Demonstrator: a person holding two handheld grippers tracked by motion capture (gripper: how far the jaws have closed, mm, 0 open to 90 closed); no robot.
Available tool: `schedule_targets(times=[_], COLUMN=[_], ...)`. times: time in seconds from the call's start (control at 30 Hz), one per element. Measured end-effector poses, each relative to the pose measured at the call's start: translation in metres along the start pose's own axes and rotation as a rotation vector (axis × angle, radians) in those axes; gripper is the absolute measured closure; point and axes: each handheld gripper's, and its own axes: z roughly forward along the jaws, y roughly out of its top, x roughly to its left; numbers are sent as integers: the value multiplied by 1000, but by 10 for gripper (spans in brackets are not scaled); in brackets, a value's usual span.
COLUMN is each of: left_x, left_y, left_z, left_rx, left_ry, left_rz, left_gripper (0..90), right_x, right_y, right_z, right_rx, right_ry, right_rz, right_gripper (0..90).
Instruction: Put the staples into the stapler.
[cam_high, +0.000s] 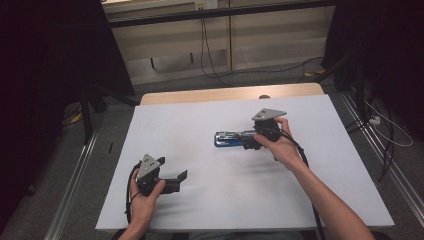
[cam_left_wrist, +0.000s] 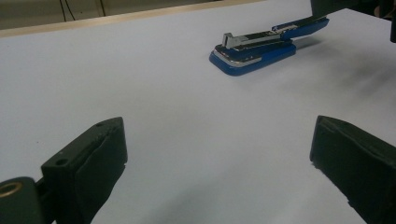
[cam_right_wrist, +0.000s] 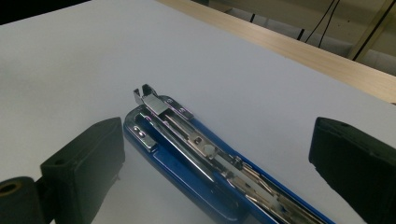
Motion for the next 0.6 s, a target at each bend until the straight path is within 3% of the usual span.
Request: schedule_targets(times=[0.4,0.6], left_x=[1,1], left_y=[0,0], left_z=[-1,-1], left_rx=[0,-3], left_ry=[2,6], left_rz=[4,-2], left_gripper=[41,42], right_x=[-8,-8], right_y=[-17,-31], right_z=[-29,-39], right_rx=[-44,-49], right_ry=[-51,-116], right_rz=[23,26], right_gripper=[34,34])
